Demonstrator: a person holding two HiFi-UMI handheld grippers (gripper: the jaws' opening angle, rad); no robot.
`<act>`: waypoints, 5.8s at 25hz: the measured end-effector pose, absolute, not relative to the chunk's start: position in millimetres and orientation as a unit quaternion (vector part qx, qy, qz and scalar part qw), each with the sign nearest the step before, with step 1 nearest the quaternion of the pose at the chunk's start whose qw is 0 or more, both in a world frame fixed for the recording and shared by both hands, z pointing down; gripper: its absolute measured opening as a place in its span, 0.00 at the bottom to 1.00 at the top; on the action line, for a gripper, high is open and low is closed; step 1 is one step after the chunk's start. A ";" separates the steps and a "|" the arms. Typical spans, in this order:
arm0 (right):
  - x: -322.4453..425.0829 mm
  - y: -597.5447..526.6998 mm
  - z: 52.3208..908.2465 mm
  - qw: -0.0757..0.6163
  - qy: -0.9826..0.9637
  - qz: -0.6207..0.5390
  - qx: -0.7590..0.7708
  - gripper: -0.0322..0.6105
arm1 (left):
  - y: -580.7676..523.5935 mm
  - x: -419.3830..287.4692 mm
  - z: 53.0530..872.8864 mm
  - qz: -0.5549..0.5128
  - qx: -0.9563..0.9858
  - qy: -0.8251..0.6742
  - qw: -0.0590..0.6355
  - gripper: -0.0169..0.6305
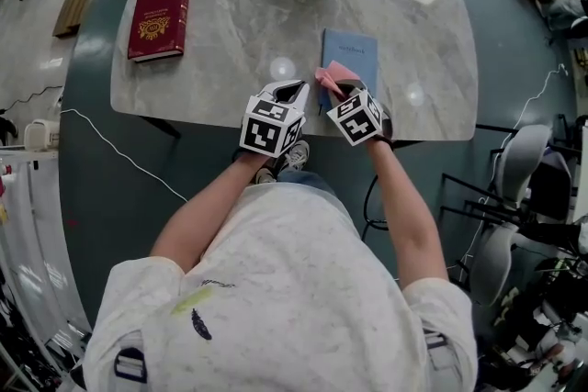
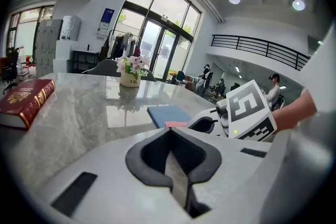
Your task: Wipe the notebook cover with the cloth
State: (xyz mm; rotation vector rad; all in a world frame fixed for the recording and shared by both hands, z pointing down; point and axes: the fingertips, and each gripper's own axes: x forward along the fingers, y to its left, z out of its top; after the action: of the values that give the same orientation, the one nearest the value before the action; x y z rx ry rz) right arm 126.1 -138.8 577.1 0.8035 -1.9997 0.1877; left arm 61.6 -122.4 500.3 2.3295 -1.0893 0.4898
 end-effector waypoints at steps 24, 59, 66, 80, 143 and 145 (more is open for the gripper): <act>124.8 -72.7 571.1 0.477 -0.803 0.076 0.350 0.07 | -72.6 66.0 501.2 0.182 0.876 -0.364 0.261 0.04; 206.6 -264.3 519.1 0.464 -0.819 -0.040 0.336 0.07 | -154.9 104.8 515.6 0.179 0.824 -0.453 0.289 0.04; 209.3 -283.6 553.4 0.495 -0.806 -0.023 0.326 0.07 | -162.7 96.9 520.0 0.187 0.812 -0.466 0.298 0.04; 207.9 -246.3 577.0 0.500 -0.812 0.015 0.302 0.07 | -159.2 104.0 520.9 0.199 0.823 -0.444 0.295 0.04; 222.6 -138.8 522.4 0.455 -0.837 0.005 0.302 0.07 | -121.3 98.5 519.8 0.200 0.832 -0.430 0.287 0.04; 219.6 -152.6 514.3 0.452 -0.839 -0.006 0.302 0.07 | -123.7 97.7 520.7 0.198 0.829 -0.435 0.291 0.04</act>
State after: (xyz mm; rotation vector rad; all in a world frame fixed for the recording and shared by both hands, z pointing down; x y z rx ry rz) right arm 219.6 -152.6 514.3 0.7462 -2.0739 -0.0144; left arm 97.7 -123.7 520.7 2.2106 -1.1598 0.5292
